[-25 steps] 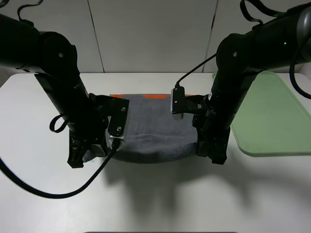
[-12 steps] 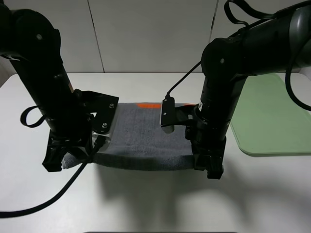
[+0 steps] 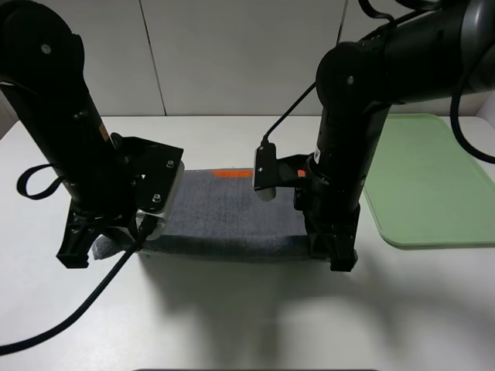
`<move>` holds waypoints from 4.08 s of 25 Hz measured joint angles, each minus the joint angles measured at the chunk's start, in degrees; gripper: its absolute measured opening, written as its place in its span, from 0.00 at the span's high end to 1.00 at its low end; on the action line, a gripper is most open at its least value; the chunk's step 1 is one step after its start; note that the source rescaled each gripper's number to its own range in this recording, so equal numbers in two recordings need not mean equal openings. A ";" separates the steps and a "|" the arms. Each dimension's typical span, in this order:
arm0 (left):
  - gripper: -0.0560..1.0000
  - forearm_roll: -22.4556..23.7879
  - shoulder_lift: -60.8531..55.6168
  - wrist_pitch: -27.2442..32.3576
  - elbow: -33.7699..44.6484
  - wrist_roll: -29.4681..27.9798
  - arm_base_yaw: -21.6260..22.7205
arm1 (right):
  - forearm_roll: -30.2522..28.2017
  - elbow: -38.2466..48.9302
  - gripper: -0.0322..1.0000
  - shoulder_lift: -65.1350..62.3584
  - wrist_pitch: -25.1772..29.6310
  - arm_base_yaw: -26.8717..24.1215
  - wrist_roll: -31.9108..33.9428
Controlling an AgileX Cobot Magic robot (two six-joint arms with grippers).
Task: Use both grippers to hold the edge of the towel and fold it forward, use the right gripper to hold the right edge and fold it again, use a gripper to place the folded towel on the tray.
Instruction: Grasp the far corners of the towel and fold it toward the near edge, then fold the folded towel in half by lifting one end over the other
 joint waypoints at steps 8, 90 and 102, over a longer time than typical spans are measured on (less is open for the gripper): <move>0.95 1.47 1.00 -5.94 0.00 0.00 2.24 | -2.65 -6.49 0.97 0.00 0.62 -1.65 0.84; 0.01 1.42 20.46 -34.20 -12.73 -2.37 15.26 | -9.12 -23.09 0.01 14.34 -19.47 -12.18 11.38; 0.00 1.53 19.57 -30.49 -12.73 -5.82 15.32 | -9.12 -23.09 0.00 14.15 -18.15 -12.18 11.73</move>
